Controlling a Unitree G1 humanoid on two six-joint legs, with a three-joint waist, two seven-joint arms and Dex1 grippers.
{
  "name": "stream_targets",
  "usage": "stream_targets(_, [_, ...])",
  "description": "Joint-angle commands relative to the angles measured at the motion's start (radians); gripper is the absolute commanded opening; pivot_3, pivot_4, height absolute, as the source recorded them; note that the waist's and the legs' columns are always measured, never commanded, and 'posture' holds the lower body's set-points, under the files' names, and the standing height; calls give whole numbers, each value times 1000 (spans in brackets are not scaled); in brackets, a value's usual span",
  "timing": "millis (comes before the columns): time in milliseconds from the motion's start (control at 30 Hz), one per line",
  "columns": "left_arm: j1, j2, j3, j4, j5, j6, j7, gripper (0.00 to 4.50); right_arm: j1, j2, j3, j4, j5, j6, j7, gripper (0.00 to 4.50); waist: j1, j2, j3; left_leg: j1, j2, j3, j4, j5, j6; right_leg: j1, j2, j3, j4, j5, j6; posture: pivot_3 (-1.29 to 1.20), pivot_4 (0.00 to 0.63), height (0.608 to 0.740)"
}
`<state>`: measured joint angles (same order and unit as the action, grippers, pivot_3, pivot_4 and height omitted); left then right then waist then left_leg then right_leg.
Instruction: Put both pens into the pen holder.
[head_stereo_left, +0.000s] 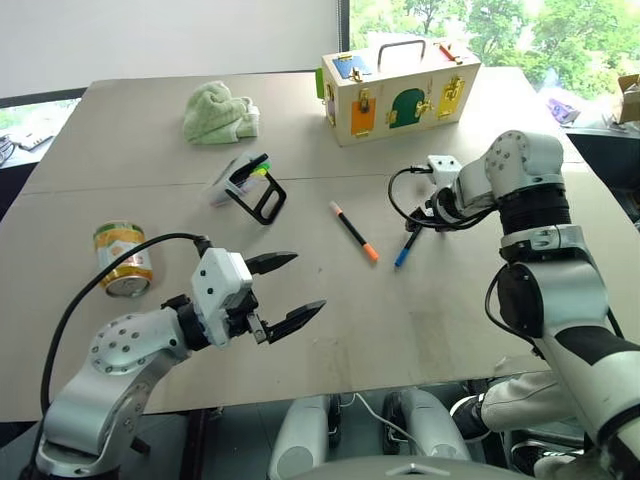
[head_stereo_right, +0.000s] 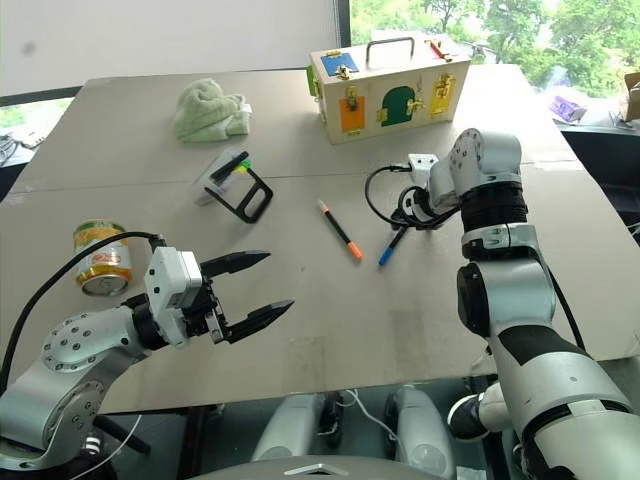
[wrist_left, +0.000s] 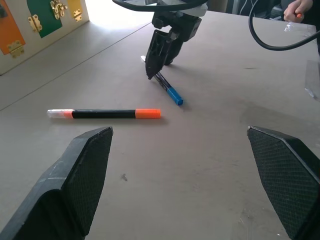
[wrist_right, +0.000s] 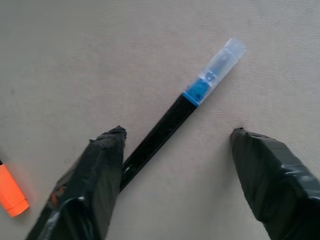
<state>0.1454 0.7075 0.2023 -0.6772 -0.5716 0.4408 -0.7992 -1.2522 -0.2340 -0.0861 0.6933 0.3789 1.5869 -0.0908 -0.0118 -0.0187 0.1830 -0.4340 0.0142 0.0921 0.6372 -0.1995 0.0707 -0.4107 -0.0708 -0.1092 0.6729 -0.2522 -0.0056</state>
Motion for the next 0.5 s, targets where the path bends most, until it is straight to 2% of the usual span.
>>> stream_targets(33, [17, -4, 13, -45, 0, -18, 16, 4500, -2, -14, 122, -6, -7, 26, 97, 1613, -2, 0, 0, 0, 0, 0, 0, 0, 0, 0, 0, 0, 0, 0, 0, 0, 150, 740])
stream_targets(100, [12, -12, 12, -52, -10, -1, 42, 4500, 4, -24, 193, -56, 4, 28, 151, 796, -2, 0, 0, 1, 0, 0, 0, 0, 0, 0, 0, 0, 0, 0, 0, 0, 150, 740])
stream_targets(133, [2, -22, 13, -54, -28, 21, 67, 4500, 11, -32, 226, -90, 14, 28, 182, 248, -3, 0, 0, 1, 0, 0, 0, 0, 0, 0, 0, 0, 0, 0, 0, 0, 150, 740])
stream_targets(167, [-5, -30, 13, -58, -44, 40, 86, 4500, 23, -45, 260, -135, 16, 25, 211, 43, -2, 0, 0, 1, 1, 0, 0, 0, 0, 0, 0, 0, 0, 0, 0, 0, 150, 740])
stream_targets(267, [-41, -46, 14, -70, -121, 146, 164, 4500, 73, -94, 308, -292, 45, 22, 291, 43, 1, 0, 0, 0, 1, -1, 0, 0, 0, 0, 0, 0, 0, 0, 0, 0, 150, 740])
stream_targets(333, [-94, -45, 38, -68, -247, 314, 291, 4500, 125, -163, 320, -459, 104, 13, 383, 43, 4, 0, 0, 0, 0, -1, 0, 0, 0, 0, 0, 0, 0, 0, 1, 0, 150, 740])
stream_targets(400, [-162, -46, 62, -26, -468, 450, 408, 4500, 187, -228, 279, -658, 187, -7, 480, 43, 6, 0, 0, -1, 0, -3, 1, 0, 0, 0, 0, -1, 0, -1, 2, 0, 150, 740])
stream_targets(500, [-260, -89, 59, 79, -811, 506, 618, 4500, 249, -281, 186, -942, 331, -13, 598, 43, 5, 1, 1, -2, 0, -5, 1, 0, 0, 0, 0, -2, 0, -2, 4, 0, 150, 740])
